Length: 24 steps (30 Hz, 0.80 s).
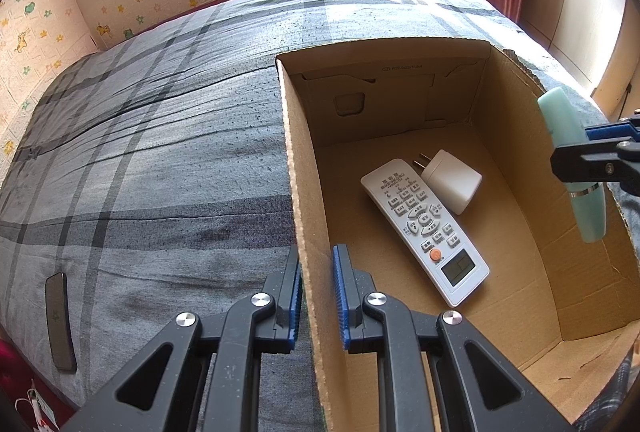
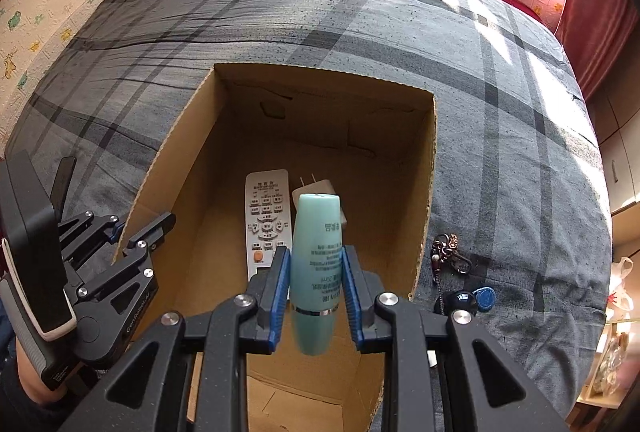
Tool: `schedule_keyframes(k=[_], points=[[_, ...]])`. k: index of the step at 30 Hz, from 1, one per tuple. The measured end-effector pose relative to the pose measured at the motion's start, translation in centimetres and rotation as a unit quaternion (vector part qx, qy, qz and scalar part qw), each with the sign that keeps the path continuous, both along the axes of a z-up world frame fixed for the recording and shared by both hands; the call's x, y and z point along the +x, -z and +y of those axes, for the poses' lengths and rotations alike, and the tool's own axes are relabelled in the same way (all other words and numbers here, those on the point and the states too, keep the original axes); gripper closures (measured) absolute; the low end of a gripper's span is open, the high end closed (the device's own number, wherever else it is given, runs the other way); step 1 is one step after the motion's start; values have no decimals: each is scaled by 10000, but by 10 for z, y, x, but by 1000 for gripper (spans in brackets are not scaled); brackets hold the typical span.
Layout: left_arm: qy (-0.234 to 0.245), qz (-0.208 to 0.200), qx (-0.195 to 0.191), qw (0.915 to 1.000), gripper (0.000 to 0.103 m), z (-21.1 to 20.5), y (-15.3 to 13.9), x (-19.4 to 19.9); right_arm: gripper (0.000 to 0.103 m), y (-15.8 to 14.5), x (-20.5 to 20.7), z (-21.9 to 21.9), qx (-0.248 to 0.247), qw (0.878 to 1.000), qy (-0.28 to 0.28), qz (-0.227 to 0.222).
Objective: Organize rigid objects
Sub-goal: 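Lift the light-blue tube with the right gripper and carry it over the box, then lay the tube beside the remote and open the right gripper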
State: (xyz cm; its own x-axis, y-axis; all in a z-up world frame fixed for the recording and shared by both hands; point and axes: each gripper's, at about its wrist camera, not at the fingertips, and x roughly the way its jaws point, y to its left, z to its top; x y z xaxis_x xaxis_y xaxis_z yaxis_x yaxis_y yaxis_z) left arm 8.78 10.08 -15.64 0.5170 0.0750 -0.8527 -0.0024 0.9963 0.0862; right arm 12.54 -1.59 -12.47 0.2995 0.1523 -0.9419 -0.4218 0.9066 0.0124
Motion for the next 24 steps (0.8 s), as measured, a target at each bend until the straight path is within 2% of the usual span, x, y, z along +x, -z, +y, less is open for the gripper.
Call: schedule_keyframes(k=[12,24], points=[[0,4,0,10000,87,1,0,0,77,52,15,21,-425,9984,-90,373],[3,3,0,10000,87,1,0,0,76,89,21,38,-830,9947,-186,579]])
